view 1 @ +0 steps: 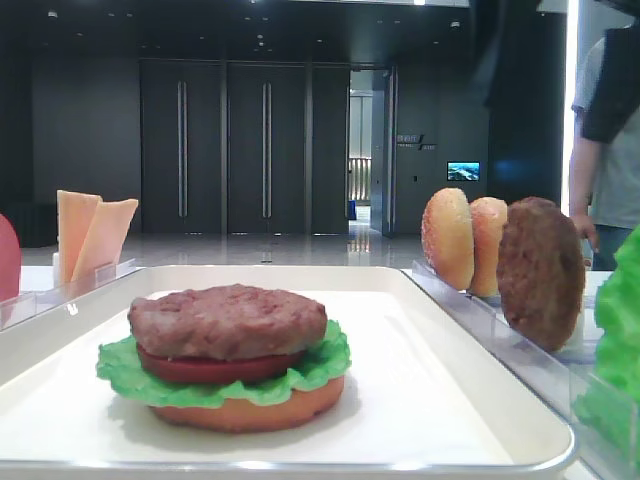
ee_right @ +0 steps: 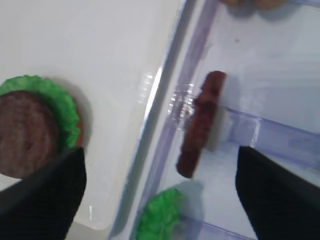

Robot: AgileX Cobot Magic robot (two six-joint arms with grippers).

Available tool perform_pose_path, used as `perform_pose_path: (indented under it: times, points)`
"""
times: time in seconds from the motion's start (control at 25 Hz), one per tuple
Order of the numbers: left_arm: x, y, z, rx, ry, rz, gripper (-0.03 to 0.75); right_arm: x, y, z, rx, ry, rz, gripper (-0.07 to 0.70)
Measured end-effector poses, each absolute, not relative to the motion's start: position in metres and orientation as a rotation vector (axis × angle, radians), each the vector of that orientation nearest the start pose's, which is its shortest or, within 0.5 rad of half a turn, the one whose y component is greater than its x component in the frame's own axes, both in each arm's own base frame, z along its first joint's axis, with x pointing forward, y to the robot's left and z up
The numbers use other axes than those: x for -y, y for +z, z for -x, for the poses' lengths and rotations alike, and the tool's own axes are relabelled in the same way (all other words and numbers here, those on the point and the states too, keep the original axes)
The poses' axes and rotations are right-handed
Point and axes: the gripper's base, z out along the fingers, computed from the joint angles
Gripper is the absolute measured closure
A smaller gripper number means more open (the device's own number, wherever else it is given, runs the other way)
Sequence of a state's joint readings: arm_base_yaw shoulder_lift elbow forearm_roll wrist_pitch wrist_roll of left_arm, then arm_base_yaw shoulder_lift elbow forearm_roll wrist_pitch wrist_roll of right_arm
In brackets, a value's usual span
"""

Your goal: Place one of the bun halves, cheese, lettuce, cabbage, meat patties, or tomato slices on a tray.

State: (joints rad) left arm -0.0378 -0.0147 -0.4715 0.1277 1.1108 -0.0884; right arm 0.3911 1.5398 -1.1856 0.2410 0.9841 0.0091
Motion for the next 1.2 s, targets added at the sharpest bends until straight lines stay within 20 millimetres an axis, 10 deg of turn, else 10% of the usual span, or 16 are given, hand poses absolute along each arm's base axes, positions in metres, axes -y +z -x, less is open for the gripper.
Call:
perform_pose_path:
  times: [0.76,1.2]
  points:
    - [-0.011,0.266,0.006,-2.101,0.079,0.062,0.139,-0.009,0.275,-0.283,-3.036,0.089,-0.144,0.054]
    - [-0.011,0.266,0.006,-2.101,0.079,0.062,0.139,-0.002,0.29,-0.229,-2.971,0.083,-0.195,0.054]
